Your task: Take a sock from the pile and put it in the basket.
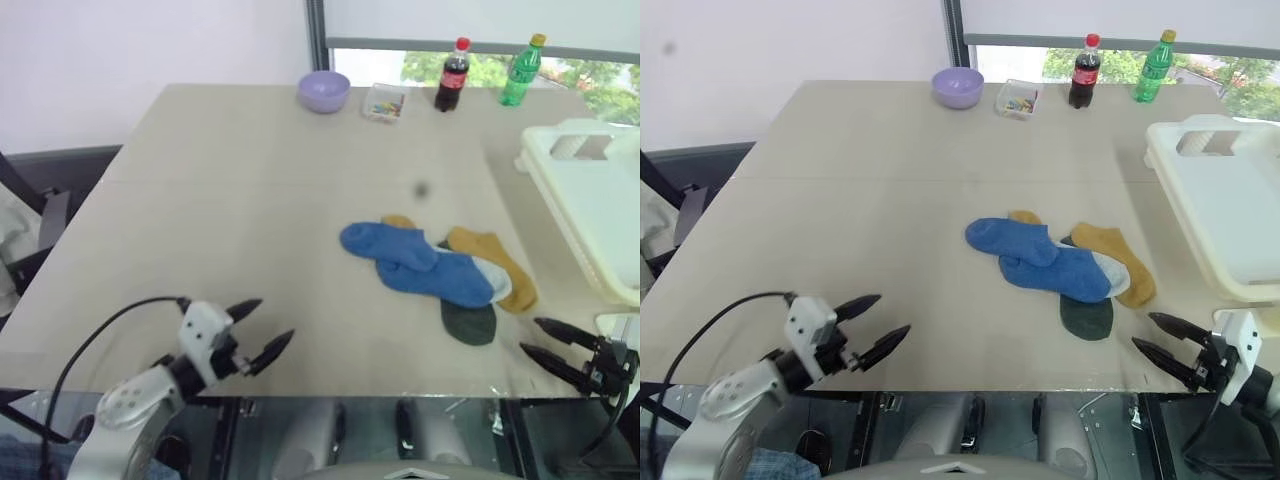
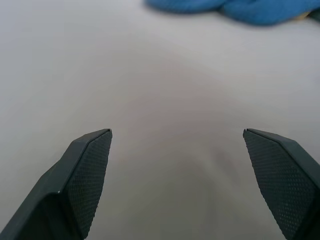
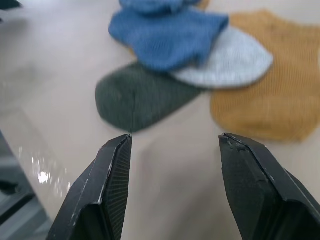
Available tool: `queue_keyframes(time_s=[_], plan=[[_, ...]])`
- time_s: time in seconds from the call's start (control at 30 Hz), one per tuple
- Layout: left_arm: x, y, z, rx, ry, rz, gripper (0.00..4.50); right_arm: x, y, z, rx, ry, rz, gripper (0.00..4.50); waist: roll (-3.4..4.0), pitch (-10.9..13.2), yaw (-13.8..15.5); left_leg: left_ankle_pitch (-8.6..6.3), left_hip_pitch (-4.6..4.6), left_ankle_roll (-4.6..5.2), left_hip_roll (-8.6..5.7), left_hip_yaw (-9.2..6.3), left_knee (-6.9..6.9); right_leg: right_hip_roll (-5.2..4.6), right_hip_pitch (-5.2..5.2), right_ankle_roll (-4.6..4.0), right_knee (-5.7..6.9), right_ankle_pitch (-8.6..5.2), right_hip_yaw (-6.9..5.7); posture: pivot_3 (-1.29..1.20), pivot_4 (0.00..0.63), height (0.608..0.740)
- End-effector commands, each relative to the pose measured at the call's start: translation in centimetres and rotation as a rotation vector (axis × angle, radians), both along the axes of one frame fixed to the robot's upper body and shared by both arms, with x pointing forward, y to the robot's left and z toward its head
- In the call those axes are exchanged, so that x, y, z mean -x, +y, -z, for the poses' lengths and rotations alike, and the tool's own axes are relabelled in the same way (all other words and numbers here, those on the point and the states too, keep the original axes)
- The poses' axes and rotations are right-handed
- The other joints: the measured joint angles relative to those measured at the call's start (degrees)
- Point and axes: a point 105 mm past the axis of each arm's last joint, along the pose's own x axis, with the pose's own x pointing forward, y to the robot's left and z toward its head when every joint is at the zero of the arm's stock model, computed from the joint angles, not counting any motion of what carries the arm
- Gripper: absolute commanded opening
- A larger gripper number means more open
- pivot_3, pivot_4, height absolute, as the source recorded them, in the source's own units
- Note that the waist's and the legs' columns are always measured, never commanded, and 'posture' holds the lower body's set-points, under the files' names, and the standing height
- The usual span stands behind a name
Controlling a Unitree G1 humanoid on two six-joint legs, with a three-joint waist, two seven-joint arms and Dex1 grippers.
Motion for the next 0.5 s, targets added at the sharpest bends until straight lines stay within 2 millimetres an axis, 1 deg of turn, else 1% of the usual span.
queue_keyframes(time_s=[0.03,0.13,0.23,0.3,0.33,0.43,0.5], plan=[[-2.7,-3.0,-1.7,0.051,-0.036,0.068,4.50,0.0,0.7,-1.8,-0.008,-0.078,-0.037,2.81,0.02,-0.03,-0.08,0.00,0.04,0.01,0.00,0.00,0.01,0.01,0.04,0.00,0.01,0.00,0.00,0.00,0.150,0.735],[-5.4,-5.6,-2.0,0.070,-0.041,0.125,4.50,0.1,1.6,-2.3,-0.001,-0.102,-0.068,2.81,0.08,-0.07,-0.04,0.13,0.09,0.21,-0.03,0.02,0.01,0.08,0.05,0.00,0.02,0.02,-0.07,0.00,0.150,0.735],[-7.8,-7.4,-2.1,0.040,-0.056,0.163,4.50,0.2,2.2,-2.9,0.015,-0.133,-0.080,2.81,0.05,-0.06,-0.17,0.17,0.10,0.25,-0.07,0.03,0.02,0.13,0.06,0.19,0.05,0.15,-0.19,0.00,0.150,0.735],[-9.6,-8.2,-2.2,0.020,-0.067,0.165,4.50,0.1,2.7,-3.7,0.010,-0.162,-0.080,2.81,0.03,-0.05,-0.14,0.18,0.13,0.25,-0.08,0.05,0.02,0.15,0.07,0.11,0.05,0.21,-0.17,0.00,0.150,0.735],[-10.3,-8.6,-2.2,0.005,-0.072,0.172,4.50,0.1,3.0,-4.1,0.007,-0.175,-0.080,2.81,0.03,-0.05,-0.22,0.18,0.12,0.25,-0.08,0.04,0.02,0.34,0.06,0.12,0.05,0.20,-0.17,0.00,0.150,0.735],[-12.1,-9.4,-1.9,-0.044,-0.072,0.194,4.50,0.0,3.5,-4.8,0.008,-0.202,-0.079,2.81,0.02,-0.05,-0.23,0.18,0.13,0.26,-0.06,0.05,0.02,0.32,0.05,0.08,0.05,0.23,-0.11,0.00,0.150,0.735],[-12.9,-9.8,-1.3,-0.096,-0.063,0.214,4.50,0.0,3.9,-5.1,0.012,-0.215,-0.078,2.81,0.02,-0.04,-0.16,0.18,0.12,0.26,-0.07,0.05,0.01,0.33,0.05,0.01,0.05,0.27,-0.13,0.00,0.150,0.735]])
